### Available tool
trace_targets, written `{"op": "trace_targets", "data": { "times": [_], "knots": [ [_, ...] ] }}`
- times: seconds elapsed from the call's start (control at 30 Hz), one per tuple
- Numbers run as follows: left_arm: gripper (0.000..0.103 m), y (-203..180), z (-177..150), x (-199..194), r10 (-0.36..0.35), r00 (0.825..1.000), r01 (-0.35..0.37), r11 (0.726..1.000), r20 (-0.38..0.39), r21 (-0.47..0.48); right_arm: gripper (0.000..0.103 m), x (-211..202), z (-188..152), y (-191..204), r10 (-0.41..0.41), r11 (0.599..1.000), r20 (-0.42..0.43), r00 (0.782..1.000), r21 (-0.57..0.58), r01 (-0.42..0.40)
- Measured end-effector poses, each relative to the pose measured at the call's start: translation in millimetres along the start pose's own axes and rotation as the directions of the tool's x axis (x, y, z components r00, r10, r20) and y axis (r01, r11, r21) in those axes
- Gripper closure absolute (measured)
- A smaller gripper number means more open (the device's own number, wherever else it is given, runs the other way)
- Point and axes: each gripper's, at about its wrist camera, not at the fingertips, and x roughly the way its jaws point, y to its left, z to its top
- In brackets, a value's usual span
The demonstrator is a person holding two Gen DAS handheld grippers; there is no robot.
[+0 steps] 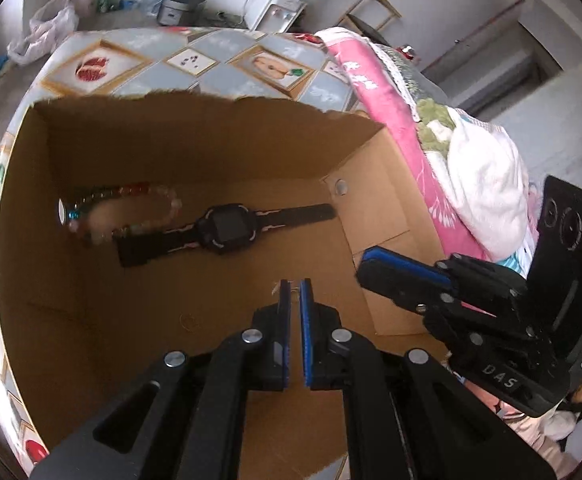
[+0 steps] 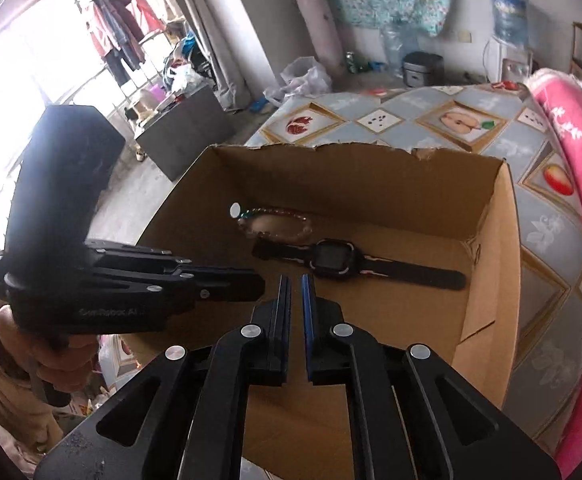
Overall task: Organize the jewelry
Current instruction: 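Withdraw the right gripper from the box to the gold knot charm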
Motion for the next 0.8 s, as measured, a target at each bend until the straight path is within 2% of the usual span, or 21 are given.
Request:
{"op": "trace_targets", "data": {
  "times": [0.17, 0.37, 0.5, 0.57, 0.67, 0.7, 0.77, 0.8],
  "knots": [
    [0.099, 4, -1, 0, 0.005, 1.0, -0.005, 1.0, 0.007, -0.018, 0.095, -9, -1, -5, -0.015, 1.0, 0.034, 0.999, 0.018, 0.015],
    [0.099, 1, -4, -13, 0.027, 0.998, -0.027, 1.0, 0.054, -0.001, 0.086, -31, -10, -11, -0.039, 0.998, 0.081, 0.996, 0.054, 0.034],
    [0.098, -5, -17, -39, 0.058, 0.988, -0.064, 0.997, 0.146, 0.034, 0.082, -55, -22, -12, -0.039, 0.997, 0.132, 0.991, 0.072, 0.03],
    [0.098, -10, -31, -60, 0.069, 0.972, -0.085, 0.994, 0.223, 0.066, 0.078, -75, -35, -10, -0.022, 0.997, 0.186, 0.982, 0.073, 0.008],
    [0.096, -18, -64, -99, 0.066, 0.939, -0.112, 0.986, 0.336, 0.12, 0.07, -101, -57, -5, -0.005, 0.999, 0.258, 0.966, 0.051, -0.008],
    [0.094, -20, -72, -107, 0.067, 0.931, -0.121, 0.984, 0.358, 0.13, 0.067, -111, -67, -2, 0.003, 0.999, 0.282, 0.959, 0.038, -0.014],
    [0.08, -21, -95, -124, 0.074, 0.91, -0.148, 0.977, 0.408, 0.153, 0.063, -124, -85, 3, 0.027, 0.999, 0.31, 0.95, 0.011, -0.032],
    [0.077, -21, -109, -132, 0.084, 0.899, -0.168, 0.972, 0.43, 0.163, 0.059, -129, -98, 7, 0.045, 0.999, 0.317, 0.947, -0.008, -0.045]
  ]
}}
